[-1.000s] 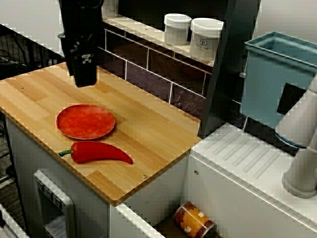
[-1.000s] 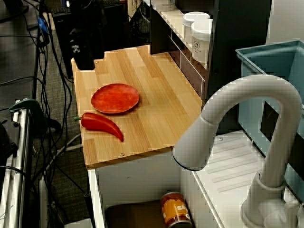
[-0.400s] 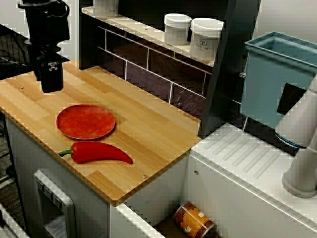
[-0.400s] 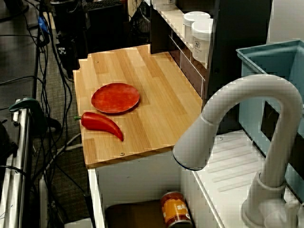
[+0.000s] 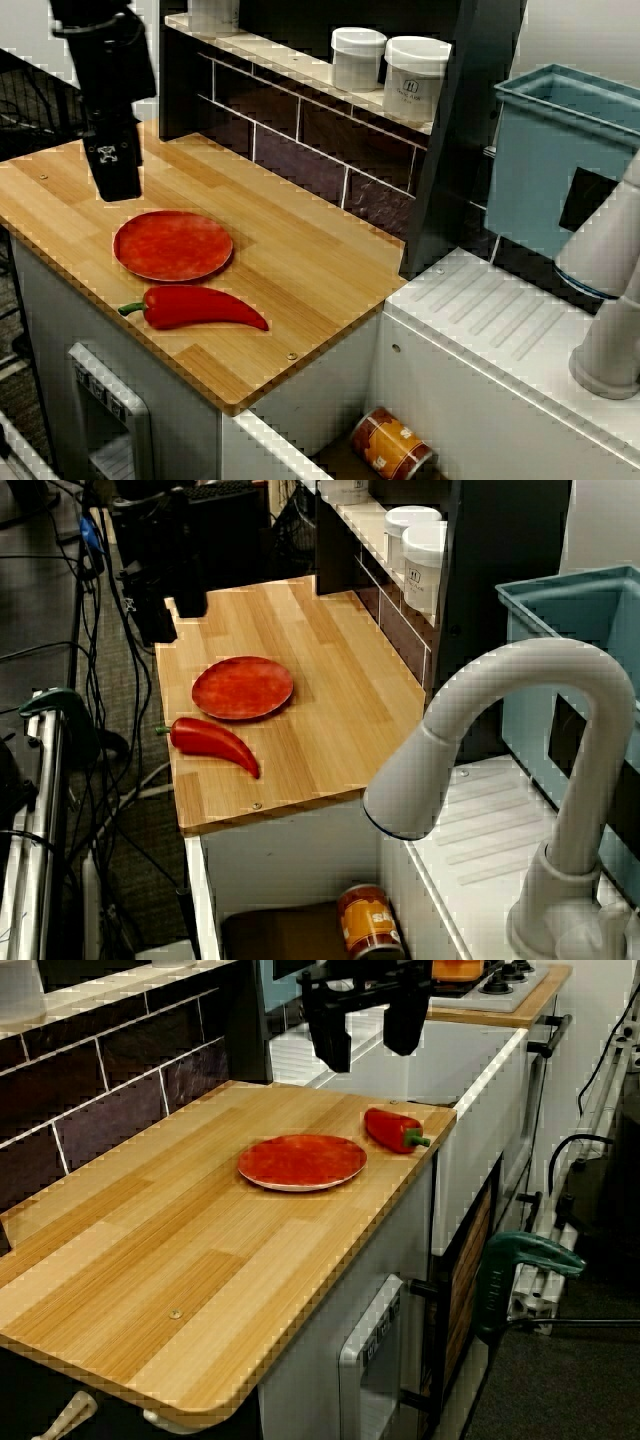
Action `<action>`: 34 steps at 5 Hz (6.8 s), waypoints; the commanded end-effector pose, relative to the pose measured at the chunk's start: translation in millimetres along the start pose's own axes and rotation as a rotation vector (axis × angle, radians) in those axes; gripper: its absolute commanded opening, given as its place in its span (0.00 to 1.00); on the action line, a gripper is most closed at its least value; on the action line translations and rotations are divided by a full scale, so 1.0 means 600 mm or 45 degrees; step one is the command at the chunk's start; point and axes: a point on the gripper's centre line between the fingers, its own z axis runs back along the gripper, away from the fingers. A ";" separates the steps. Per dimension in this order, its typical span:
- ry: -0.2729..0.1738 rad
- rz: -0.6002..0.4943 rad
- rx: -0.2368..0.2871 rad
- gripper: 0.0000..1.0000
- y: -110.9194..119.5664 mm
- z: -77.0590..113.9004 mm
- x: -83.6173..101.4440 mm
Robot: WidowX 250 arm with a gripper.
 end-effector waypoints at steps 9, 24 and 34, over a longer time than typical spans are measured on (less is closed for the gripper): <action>0.006 0.156 0.156 1.00 -0.055 -0.129 0.052; 0.112 0.278 0.179 0.00 0.105 -0.048 0.022; 0.036 -0.127 0.120 1.00 -0.008 0.045 0.045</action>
